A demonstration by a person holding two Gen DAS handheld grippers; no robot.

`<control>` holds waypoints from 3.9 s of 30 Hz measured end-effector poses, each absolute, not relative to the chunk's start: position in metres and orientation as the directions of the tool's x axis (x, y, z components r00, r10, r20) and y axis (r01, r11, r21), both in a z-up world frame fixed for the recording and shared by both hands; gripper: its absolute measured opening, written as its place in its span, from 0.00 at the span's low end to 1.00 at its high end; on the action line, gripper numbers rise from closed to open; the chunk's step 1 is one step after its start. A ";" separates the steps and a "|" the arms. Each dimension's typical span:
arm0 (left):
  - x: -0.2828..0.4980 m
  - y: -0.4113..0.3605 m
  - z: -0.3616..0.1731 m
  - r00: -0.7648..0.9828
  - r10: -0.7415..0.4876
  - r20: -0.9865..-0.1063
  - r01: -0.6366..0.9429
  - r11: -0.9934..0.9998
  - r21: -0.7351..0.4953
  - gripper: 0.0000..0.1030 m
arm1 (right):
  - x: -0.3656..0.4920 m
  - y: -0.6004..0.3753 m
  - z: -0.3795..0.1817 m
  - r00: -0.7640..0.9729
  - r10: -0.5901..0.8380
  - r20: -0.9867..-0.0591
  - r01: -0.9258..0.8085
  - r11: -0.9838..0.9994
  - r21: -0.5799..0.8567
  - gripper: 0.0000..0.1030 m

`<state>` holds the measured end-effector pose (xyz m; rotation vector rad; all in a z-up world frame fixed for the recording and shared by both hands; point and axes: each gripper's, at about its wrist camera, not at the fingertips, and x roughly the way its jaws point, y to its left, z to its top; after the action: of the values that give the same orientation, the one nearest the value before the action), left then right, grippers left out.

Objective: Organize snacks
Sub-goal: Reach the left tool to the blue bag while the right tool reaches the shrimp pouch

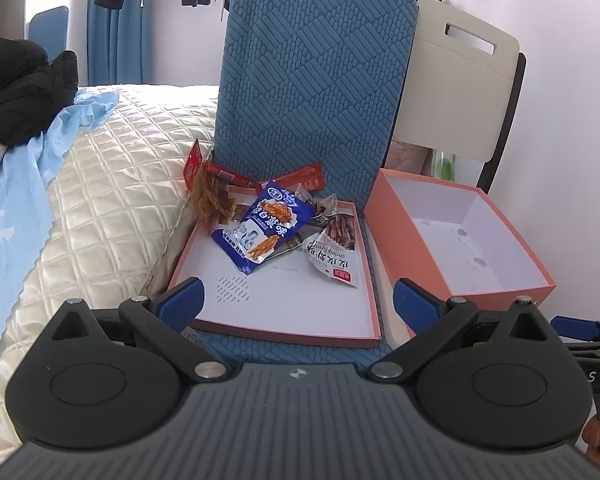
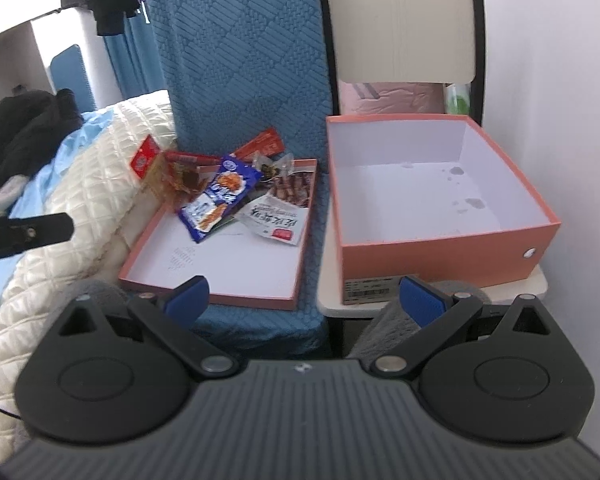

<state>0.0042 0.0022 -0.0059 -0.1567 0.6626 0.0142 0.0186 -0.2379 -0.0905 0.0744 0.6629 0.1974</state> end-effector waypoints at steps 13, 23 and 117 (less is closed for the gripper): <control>0.011 0.006 -0.015 0.780 -0.030 -0.625 -0.076 0.987 -0.141 0.99 | 0.027 -0.231 -0.098 0.768 0.189 -0.612 -0.158 0.982 0.106 1.00; 0.025 0.013 -0.029 0.773 0.001 -0.635 -0.108 0.986 -0.130 0.99 | 0.045 -0.221 -0.110 0.752 0.237 -0.615 -0.210 0.971 0.118 1.00; 0.355 0.092 -0.213 0.610 -0.153 -0.778 -0.217 0.912 -0.349 0.90 | 0.326 -0.111 -0.238 0.793 0.171 -0.585 -0.273 0.958 -0.090 0.79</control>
<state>0.3546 0.0918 -0.2128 -0.4377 0.9220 0.0382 0.3256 -0.1114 -0.2376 -0.1738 0.6103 0.2403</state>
